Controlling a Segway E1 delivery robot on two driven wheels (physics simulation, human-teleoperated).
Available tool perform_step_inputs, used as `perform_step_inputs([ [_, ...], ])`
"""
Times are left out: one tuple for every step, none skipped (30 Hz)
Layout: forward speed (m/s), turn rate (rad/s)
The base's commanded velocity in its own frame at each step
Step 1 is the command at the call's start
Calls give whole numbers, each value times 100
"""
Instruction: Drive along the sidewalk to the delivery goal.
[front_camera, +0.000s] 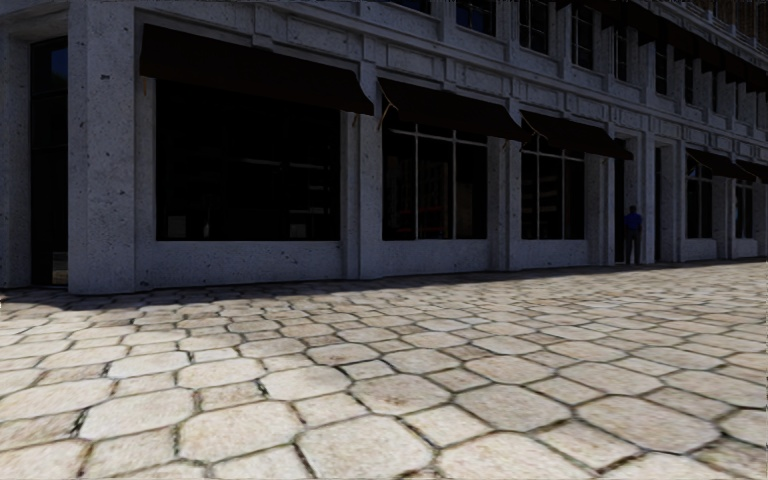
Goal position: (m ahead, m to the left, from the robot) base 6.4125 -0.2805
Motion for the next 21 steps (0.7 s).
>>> perform_step_inputs([
  [185,27],
  [185,5],
  [187,0],
  [187,0],
  [189,0],
  [190,0],
  [191,0],
  [191,0],
  [191,0],
  [185,0],
  [185,0],
  [190,0],
  [193,0],
  [186,0],
  [184,0],
  [180,0],
  [169,0],
  [169,0],
  [162,0],
  [159,0],
  [156,0],
])
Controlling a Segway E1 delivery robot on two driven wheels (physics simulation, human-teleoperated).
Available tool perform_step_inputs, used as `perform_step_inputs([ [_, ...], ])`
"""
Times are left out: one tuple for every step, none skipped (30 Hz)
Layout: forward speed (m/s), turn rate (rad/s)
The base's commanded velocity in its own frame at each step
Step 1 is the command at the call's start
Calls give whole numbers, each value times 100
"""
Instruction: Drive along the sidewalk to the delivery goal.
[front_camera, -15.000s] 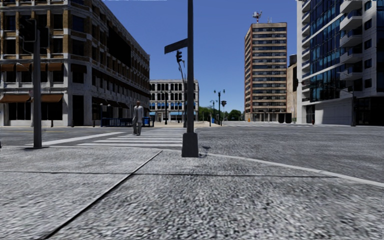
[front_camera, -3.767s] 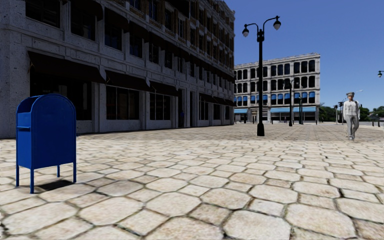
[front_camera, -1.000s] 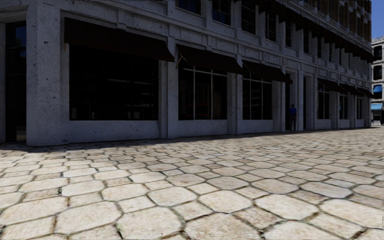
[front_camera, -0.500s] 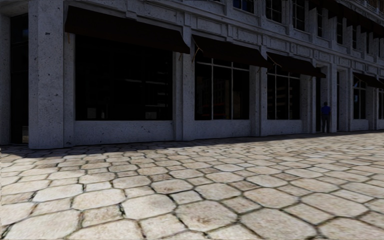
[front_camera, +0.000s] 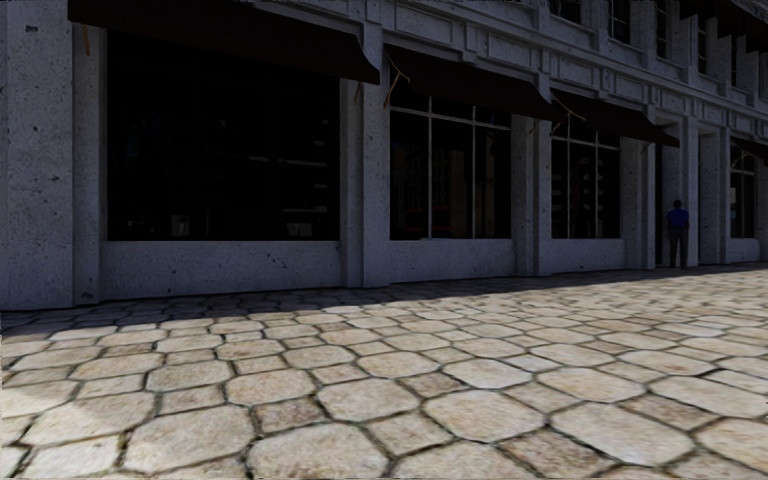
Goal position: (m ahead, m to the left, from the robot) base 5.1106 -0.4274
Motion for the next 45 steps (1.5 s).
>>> perform_step_inputs([
  [148,0],
  [145,0],
  [129,0],
  [116,0],
  [116,0],
  [111,0],
  [110,0],
  [109,0],
  [109,0],
  [109,0],
  [109,0],
  [109,0],
  [109,0],
  [109,-1],
  [109,-14],
  [109,-17],
  [109,-18],
  [109,-18],
  [109,-19],
  [109,-19],
  [110,-19],
  [115,-19],
  [132,-19],
  [132,-19],
  [132,-19],
  [132,-19],
  [132,-19],
  [132,-19],
  [132,-19],
  [132,-19],
  [132,-19],
  [132,-19],
  [132,-19],
  [132,-19],
  [132,-19],
  [132,-19],
  [132,-19],
  [132,-19],
  [132,-19],
  [132,-19],
  [132,-19],
  [132,-19],
  [132,-19],
  [132,-19],
  [132,-19],
])
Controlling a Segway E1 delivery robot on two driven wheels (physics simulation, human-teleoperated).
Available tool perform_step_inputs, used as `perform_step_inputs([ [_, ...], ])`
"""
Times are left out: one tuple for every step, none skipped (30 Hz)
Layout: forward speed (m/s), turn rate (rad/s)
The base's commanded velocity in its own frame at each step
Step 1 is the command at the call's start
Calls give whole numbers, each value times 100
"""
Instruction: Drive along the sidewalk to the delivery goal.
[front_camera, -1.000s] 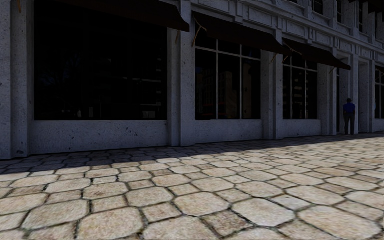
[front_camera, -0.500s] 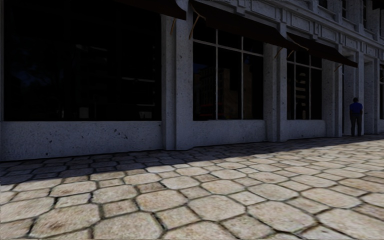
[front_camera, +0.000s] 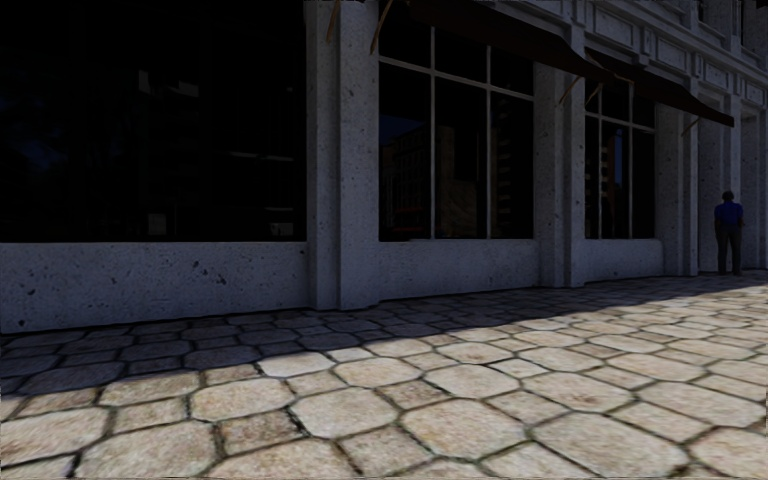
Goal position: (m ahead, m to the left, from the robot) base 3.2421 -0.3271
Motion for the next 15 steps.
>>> perform_step_inputs([
  [132,-19],
  [132,-19],
  [132,-19],
  [132,-19],
  [132,-19],
  [132,-29],
  [132,-29],
  [132,-38],
  [132,-40],
  [132,-33],
  [132,-21],
  [132,-4],
  [132,0],
  [132,0],
  [132,0],
])
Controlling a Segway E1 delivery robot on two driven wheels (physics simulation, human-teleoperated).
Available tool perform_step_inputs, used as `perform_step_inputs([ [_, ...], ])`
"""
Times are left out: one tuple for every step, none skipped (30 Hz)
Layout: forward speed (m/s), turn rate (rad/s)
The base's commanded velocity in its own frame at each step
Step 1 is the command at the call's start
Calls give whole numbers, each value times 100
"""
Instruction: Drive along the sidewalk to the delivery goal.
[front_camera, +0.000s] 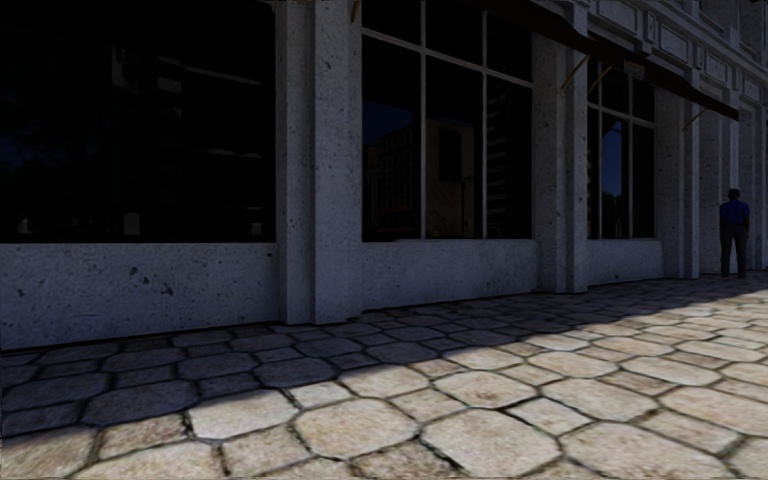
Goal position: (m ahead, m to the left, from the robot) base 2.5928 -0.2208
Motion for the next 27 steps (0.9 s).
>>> perform_step_inputs([
  [132,0],
  [132,0],
  [132,0],
  [132,0],
  [132,0],
  [132,0],
  [132,0],
  [132,0],
  [132,-4],
  [132,-12],
  [132,-20],
  [132,-23],
  [132,-23],
  [132,-24],
  [132,-26],
  [131,-28],
  [131,-29],
  [131,-29],
  [131,-29],
  [131,-29],
  [131,-24],
  [131,-12],
  [131,-6],
  [131,-4],
  [131,-4],
  [131,-3],
  [131,-3],
])
